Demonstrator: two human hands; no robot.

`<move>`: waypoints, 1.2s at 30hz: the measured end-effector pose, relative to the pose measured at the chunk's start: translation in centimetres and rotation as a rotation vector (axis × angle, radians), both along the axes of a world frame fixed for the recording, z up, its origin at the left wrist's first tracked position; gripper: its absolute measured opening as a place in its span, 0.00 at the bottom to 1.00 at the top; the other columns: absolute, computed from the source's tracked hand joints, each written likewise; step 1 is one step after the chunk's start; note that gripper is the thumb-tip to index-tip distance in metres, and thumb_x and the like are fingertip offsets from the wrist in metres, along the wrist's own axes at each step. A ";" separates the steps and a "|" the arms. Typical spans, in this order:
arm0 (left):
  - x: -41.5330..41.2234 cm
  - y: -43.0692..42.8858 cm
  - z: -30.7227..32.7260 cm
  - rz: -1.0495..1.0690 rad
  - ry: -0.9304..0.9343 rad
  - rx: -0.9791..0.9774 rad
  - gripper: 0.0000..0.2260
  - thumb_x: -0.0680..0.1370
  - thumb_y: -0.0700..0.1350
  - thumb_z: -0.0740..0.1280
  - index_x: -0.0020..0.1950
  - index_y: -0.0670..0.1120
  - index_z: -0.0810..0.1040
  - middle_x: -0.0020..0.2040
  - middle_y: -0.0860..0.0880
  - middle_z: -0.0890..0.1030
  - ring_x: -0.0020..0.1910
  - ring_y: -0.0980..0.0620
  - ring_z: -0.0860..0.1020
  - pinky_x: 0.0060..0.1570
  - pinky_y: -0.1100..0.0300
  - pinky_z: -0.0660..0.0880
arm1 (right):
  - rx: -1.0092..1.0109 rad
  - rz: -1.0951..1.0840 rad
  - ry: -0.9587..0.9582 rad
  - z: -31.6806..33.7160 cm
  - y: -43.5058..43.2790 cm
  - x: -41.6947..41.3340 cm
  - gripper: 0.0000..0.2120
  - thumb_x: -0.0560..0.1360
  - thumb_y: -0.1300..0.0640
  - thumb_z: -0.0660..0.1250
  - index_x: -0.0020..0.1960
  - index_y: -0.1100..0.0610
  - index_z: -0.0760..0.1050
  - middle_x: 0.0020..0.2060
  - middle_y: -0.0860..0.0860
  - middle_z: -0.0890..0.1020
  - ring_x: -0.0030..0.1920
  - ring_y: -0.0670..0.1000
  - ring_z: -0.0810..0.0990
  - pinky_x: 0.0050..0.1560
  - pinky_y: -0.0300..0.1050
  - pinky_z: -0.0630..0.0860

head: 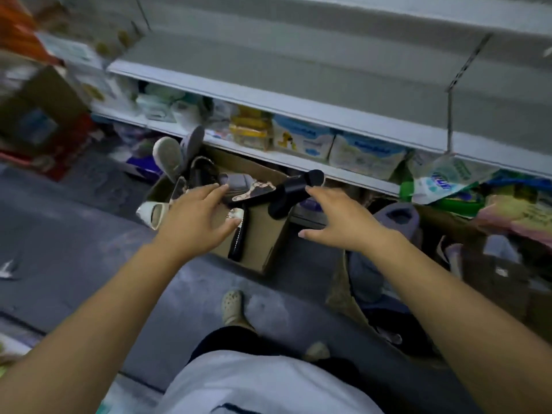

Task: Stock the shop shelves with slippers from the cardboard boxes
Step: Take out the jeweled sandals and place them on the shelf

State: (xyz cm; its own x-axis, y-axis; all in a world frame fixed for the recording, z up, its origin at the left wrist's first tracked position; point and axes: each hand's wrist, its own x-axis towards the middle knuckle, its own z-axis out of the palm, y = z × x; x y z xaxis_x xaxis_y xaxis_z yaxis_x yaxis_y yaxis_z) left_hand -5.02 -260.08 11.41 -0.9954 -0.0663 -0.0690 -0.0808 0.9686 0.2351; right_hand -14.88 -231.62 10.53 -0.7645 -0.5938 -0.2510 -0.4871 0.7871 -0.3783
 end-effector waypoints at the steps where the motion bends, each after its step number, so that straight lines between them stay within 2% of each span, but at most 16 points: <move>1: 0.1 -1.1 -0.5 0.015 -0.020 -0.001 0.38 0.74 0.69 0.60 0.78 0.49 0.67 0.75 0.46 0.72 0.73 0.45 0.70 0.71 0.48 0.69 | 0.005 0.004 -0.014 -0.6 -1.1 -0.1 0.47 0.73 0.36 0.73 0.82 0.51 0.55 0.79 0.50 0.62 0.78 0.54 0.60 0.73 0.52 0.66; 4: -0.5 -5.0 -1.9 0.031 -0.049 0.006 0.39 0.73 0.71 0.57 0.78 0.50 0.67 0.74 0.47 0.72 0.73 0.45 0.70 0.70 0.47 0.70 | 0.023 -0.019 -0.066 -2.5 -4.9 -1.0 0.46 0.73 0.38 0.74 0.82 0.53 0.55 0.80 0.51 0.62 0.79 0.54 0.59 0.74 0.48 0.62; 7: -2.5 -9.9 -3.5 0.008 -0.079 0.000 0.36 0.75 0.68 0.61 0.78 0.49 0.68 0.73 0.47 0.74 0.71 0.45 0.71 0.68 0.47 0.71 | 0.049 -0.077 -0.130 -4.6 -9.3 -2.6 0.45 0.73 0.39 0.73 0.82 0.53 0.56 0.79 0.52 0.62 0.78 0.55 0.61 0.74 0.50 0.64; 12: -5.1 -17.6 -6.5 -0.009 -0.199 0.007 0.35 0.76 0.66 0.63 0.78 0.48 0.68 0.71 0.45 0.75 0.69 0.41 0.73 0.67 0.47 0.72 | 0.087 -0.173 -0.265 -8.5 -18.0 -4.5 0.44 0.73 0.38 0.73 0.81 0.53 0.57 0.78 0.51 0.63 0.76 0.55 0.62 0.74 0.53 0.65; 14: -5.7 -20.0 -7.6 0.006 -0.235 0.022 0.32 0.78 0.62 0.67 0.78 0.48 0.68 0.72 0.45 0.75 0.69 0.40 0.72 0.65 0.47 0.71 | 0.087 -0.183 -0.293 -10.0 -20.8 -4.8 0.41 0.73 0.40 0.74 0.79 0.53 0.60 0.76 0.52 0.66 0.74 0.56 0.64 0.71 0.53 0.68; 18: -7.1 -23.5 -10.0 0.032 -0.341 0.046 0.28 0.78 0.60 0.69 0.73 0.47 0.72 0.69 0.44 0.77 0.67 0.40 0.73 0.61 0.50 0.72 | 0.061 -0.209 -0.355 -13.0 -24.4 -5.4 0.36 0.73 0.43 0.75 0.75 0.53 0.67 0.69 0.55 0.73 0.70 0.57 0.70 0.62 0.48 0.69; 24: -10.1 -25.7 -14.2 0.143 -0.474 0.094 0.30 0.79 0.62 0.66 0.75 0.47 0.69 0.72 0.44 0.73 0.70 0.41 0.71 0.66 0.50 0.71 | 0.080 -0.209 -0.444 -17.3 -27.0 -7.9 0.34 0.71 0.43 0.76 0.72 0.55 0.72 0.66 0.56 0.77 0.66 0.56 0.74 0.58 0.46 0.72; 29: -11.8 -25.8 -17.0 0.255 -0.549 0.081 0.27 0.80 0.60 0.65 0.74 0.46 0.70 0.71 0.42 0.74 0.69 0.38 0.72 0.63 0.48 0.72 | 0.055 -0.225 -0.548 -21.5 -28.6 -11.0 0.33 0.72 0.48 0.77 0.72 0.58 0.72 0.67 0.57 0.77 0.67 0.58 0.75 0.62 0.47 0.72; 33: -12.4 -25.6 -21.0 0.354 -0.605 0.156 0.25 0.80 0.59 0.66 0.71 0.45 0.72 0.68 0.42 0.76 0.66 0.39 0.74 0.62 0.48 0.73 | 0.075 -0.242 -0.633 -26.3 -29.4 -13.2 0.29 0.73 0.51 0.78 0.70 0.60 0.74 0.67 0.58 0.78 0.66 0.58 0.76 0.63 0.44 0.70; 36: -12.5 -25.0 -24.1 0.437 -0.627 0.234 0.27 0.80 0.57 0.67 0.73 0.42 0.71 0.68 0.40 0.76 0.66 0.38 0.73 0.64 0.47 0.72 | 0.121 -0.228 -0.651 -29.8 -30.2 -14.9 0.34 0.72 0.47 0.78 0.72 0.58 0.72 0.68 0.57 0.77 0.67 0.59 0.75 0.65 0.47 0.71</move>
State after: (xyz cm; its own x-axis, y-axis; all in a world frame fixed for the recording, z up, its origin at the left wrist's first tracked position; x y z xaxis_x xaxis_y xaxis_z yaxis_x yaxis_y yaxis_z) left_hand -17.53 -285.10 -12.70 -0.6537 -0.3556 -0.6680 -0.6261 0.7499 0.2135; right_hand -29.80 -261.84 -19.28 -0.5385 -0.3752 -0.7545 -0.0086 0.8978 -0.4404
